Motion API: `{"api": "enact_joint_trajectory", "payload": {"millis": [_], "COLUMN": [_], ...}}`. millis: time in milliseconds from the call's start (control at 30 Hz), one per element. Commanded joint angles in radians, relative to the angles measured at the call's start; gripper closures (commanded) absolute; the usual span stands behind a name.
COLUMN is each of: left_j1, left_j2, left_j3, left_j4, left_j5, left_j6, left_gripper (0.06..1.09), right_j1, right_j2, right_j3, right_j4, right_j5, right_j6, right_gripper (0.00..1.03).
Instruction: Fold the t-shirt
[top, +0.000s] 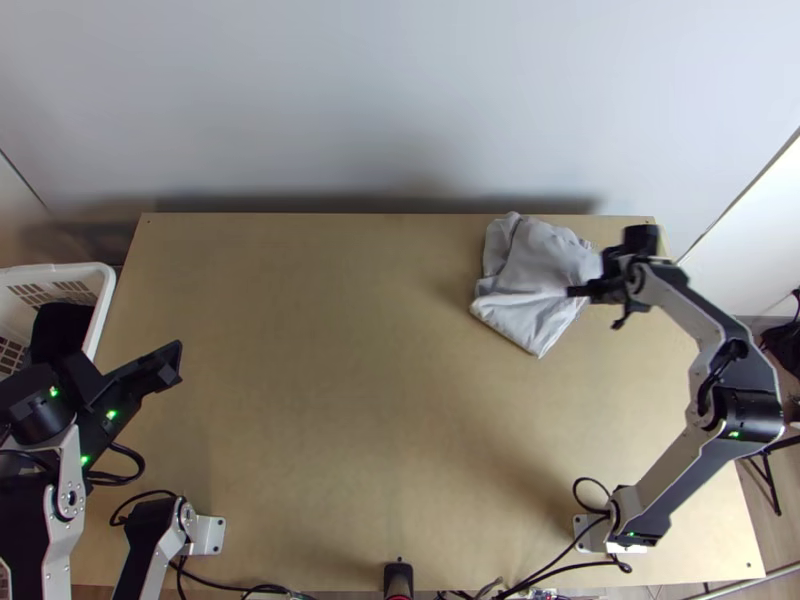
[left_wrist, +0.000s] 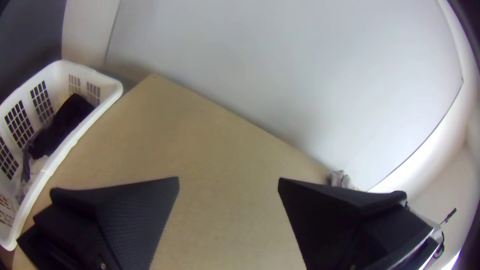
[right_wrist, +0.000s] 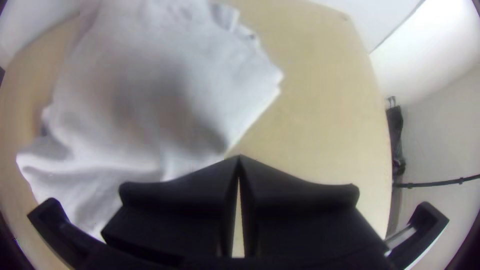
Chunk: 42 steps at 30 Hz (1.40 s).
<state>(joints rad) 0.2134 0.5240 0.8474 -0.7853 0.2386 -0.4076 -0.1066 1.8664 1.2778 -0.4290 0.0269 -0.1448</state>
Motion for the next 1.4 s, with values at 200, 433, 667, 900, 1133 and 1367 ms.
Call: {"api": "enact_joint_trajectory", "payload": {"millis": [200, 433, 667, 900, 1133, 1367], "left_j1": [-0.002, -0.005, 0.003, 0.014, 0.026, 0.040], "left_j2": [-0.028, -0.039, -0.088, -0.113, -0.124, -0.125], "left_j3": [-0.041, -0.048, -0.082, -0.102, -0.100, -0.096], "left_j4": [-0.003, -0.003, -0.023, -0.032, -0.035, -0.035], "left_j5": [-0.001, -0.001, -0.004, -0.004, -0.012, -0.013], "left_j6": [0.010, 0.009, 0.036, 0.052, 0.064, 0.064], "left_gripper": [0.12, 0.12, 0.12, 0.12, 0.12, 0.12], "right_j1": [0.008, 0.242, 0.369, 0.449, 0.505, 0.461], "right_j2": [-0.213, -0.296, -0.202, -0.044, 0.093, 0.165], "right_j3": [-0.038, -0.061, -0.054, -0.012, 0.089, 0.138], "right_j4": [-0.065, -0.076, -0.051, 0.024, 0.044, 0.047], "right_j5": [-0.097, -0.104, -0.102, -0.102, -0.087, -0.028], "right_j6": [0.050, 0.166, 0.225, 0.295, 0.332, 0.286], "right_gripper": [1.00, 1.00, 1.00, 1.00, 1.00, 1.00]}}
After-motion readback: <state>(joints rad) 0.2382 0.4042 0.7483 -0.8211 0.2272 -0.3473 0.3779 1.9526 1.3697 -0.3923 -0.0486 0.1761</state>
